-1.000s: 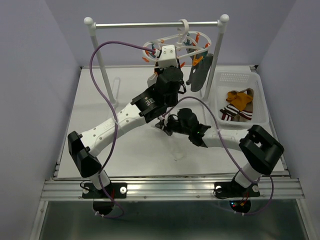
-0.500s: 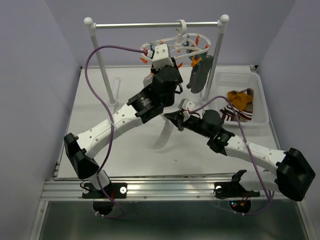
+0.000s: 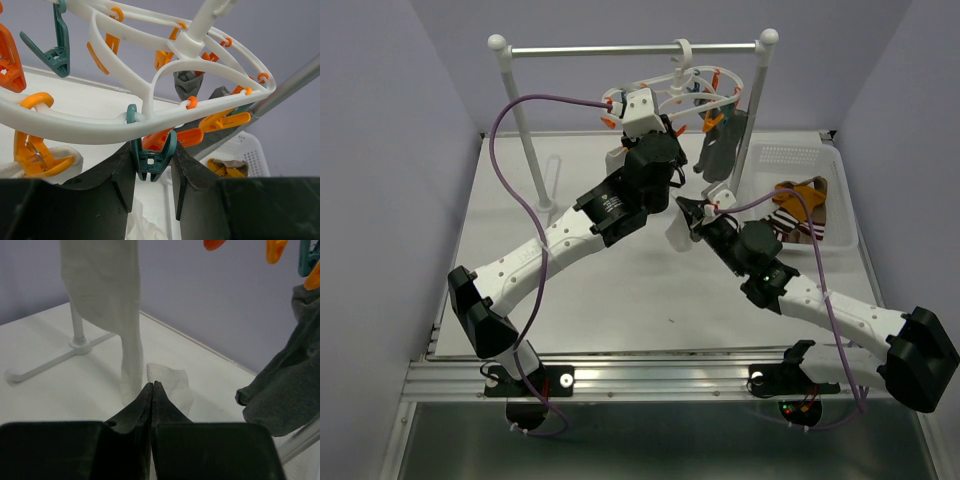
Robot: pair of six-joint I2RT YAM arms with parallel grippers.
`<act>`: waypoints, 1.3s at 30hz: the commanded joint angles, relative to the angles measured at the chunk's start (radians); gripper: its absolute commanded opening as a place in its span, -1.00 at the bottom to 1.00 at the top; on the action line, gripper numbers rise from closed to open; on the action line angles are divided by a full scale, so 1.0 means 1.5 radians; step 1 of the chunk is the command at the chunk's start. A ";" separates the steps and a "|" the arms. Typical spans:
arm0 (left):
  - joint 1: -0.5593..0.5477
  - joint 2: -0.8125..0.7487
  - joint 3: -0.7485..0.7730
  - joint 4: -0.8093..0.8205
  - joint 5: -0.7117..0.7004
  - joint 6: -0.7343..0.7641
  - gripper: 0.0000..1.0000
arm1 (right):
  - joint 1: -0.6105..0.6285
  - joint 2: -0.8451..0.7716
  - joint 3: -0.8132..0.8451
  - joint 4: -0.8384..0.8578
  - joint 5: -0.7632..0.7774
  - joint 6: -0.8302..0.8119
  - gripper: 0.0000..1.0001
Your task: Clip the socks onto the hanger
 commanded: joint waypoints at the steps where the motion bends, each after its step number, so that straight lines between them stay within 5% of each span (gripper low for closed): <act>1: 0.001 -0.018 0.031 0.024 -0.002 -0.015 -1.00 | -0.004 0.010 0.036 0.061 0.057 -0.062 -0.99; 6: 0.002 -0.025 0.018 0.028 0.000 -0.015 -1.00 | -0.004 0.045 0.054 -0.062 0.001 -0.081 -0.99; 12: 0.003 -0.034 -0.013 0.042 0.019 -0.008 -1.00 | -0.004 0.085 0.011 -0.216 -0.239 -0.101 -0.99; 26: 0.007 -0.058 -0.072 0.082 0.017 -0.008 -1.00 | 0.100 0.249 0.065 -0.276 -0.306 -0.132 -0.99; 29: 0.008 -0.059 -0.076 0.085 0.019 -0.009 -1.00 | 0.125 0.274 0.072 -0.289 -0.277 -0.126 -0.66; 33: 0.010 -0.060 -0.078 0.085 0.022 -0.007 -1.00 | 0.131 0.246 0.068 -0.282 -0.200 -0.066 0.44; 39: 0.011 -0.057 -0.079 0.088 0.032 -0.003 -1.00 | 0.131 0.191 0.051 -0.277 -0.140 -0.064 0.67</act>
